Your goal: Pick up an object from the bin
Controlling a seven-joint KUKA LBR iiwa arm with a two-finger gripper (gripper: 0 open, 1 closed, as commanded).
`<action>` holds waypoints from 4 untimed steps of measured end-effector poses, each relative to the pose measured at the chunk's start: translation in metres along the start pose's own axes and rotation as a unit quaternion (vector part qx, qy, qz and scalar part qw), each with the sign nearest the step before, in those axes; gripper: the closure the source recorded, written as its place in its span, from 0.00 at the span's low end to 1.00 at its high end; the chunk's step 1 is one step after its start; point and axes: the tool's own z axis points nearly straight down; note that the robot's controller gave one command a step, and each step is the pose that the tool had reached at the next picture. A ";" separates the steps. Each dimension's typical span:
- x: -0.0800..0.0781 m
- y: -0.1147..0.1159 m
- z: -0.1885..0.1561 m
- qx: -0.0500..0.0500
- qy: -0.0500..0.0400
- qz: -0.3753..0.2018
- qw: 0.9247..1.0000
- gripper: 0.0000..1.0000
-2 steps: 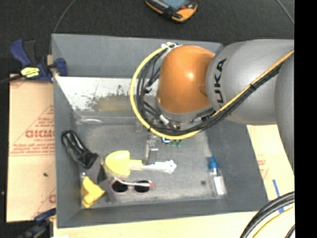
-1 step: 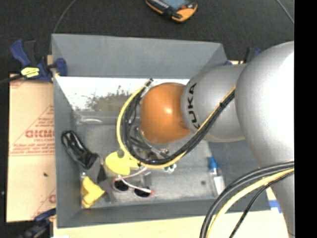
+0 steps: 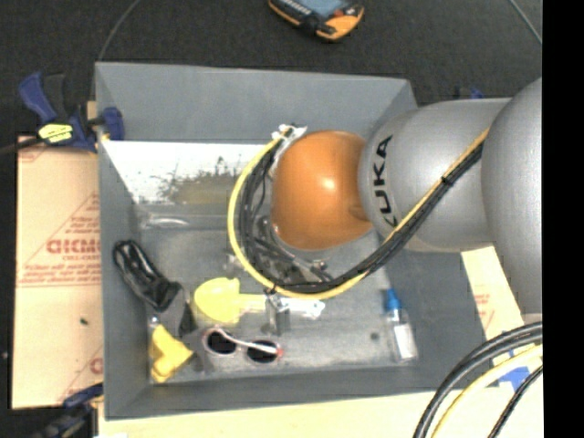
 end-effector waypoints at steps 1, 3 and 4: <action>-0.006 -0.001 0.062 -0.002 0.004 0.001 1.000 0.00; -0.008 -0.001 0.059 -0.002 0.001 0.001 1.000 1.00; -0.008 -0.001 0.059 -0.003 0.001 0.002 1.000 1.00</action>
Offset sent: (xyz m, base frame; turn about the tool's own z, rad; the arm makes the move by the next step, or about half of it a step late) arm 0.0197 -0.0136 -0.0664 -0.0035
